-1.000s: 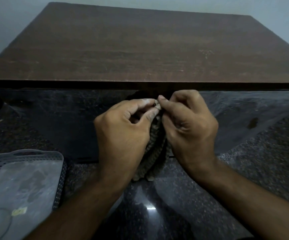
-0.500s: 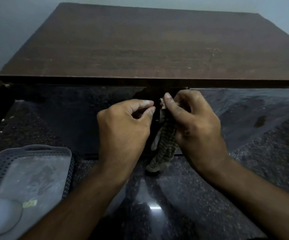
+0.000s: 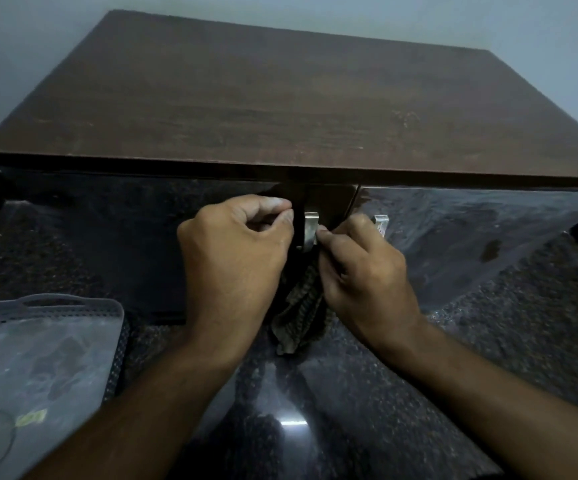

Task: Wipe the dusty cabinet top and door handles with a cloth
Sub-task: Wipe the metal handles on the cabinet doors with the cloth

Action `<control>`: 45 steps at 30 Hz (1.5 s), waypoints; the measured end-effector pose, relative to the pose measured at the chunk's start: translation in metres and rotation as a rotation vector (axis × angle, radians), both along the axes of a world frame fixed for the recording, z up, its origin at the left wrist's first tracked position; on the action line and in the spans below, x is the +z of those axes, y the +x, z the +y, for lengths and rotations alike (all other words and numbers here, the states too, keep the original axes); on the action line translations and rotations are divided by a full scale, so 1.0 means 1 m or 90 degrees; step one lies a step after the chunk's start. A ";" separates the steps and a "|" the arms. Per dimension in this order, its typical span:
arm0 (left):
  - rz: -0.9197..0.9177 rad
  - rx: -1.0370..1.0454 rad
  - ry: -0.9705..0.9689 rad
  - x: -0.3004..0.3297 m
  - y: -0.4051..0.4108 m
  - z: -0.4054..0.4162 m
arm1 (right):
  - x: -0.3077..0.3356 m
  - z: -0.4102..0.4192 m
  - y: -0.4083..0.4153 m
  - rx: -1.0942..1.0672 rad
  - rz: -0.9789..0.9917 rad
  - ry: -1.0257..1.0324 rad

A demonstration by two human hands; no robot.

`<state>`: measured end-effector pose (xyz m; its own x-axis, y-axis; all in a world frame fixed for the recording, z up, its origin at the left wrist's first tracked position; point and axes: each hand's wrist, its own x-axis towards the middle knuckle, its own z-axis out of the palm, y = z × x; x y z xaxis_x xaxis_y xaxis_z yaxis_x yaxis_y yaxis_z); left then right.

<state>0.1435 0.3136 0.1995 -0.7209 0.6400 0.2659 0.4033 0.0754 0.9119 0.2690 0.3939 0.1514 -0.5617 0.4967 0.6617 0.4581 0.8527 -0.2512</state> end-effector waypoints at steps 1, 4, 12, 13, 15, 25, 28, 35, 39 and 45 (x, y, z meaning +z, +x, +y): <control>-0.001 0.002 0.003 0.002 0.001 0.001 | 0.002 0.000 -0.001 0.003 0.026 -0.002; 0.004 0.004 -0.001 0.003 0.004 0.001 | 0.005 0.002 0.003 0.009 0.069 0.006; 0.014 0.002 -0.024 -0.002 -0.002 -0.001 | -0.013 0.003 -0.003 0.021 -0.043 -0.010; 0.013 0.004 -0.024 -0.001 -0.003 -0.002 | -0.013 0.003 -0.003 0.016 -0.042 -0.015; 0.008 0.002 -0.030 -0.001 -0.005 -0.003 | -0.014 0.002 -0.003 0.009 -0.039 -0.027; -0.056 0.033 -0.067 0.003 -0.017 -0.016 | -0.016 -0.004 -0.005 -0.022 0.017 -0.121; -0.075 0.048 -0.073 0.006 -0.019 -0.021 | -0.007 -0.005 0.000 0.000 0.045 -0.102; -0.089 0.065 -0.076 0.008 -0.024 -0.023 | 0.040 -0.006 -0.019 0.015 0.152 0.054; -0.070 0.044 -0.087 0.010 -0.021 -0.024 | 0.012 -0.005 -0.035 0.088 -0.083 0.165; -0.070 0.043 -0.089 0.013 -0.018 -0.021 | -0.025 0.001 -0.017 0.117 -0.306 0.371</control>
<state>0.1256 0.2928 0.2125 -0.7833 0.6143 0.0954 0.2921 0.2281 0.9288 0.2522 0.3947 0.1261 -0.8928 0.0145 0.4502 0.2415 0.8590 0.4513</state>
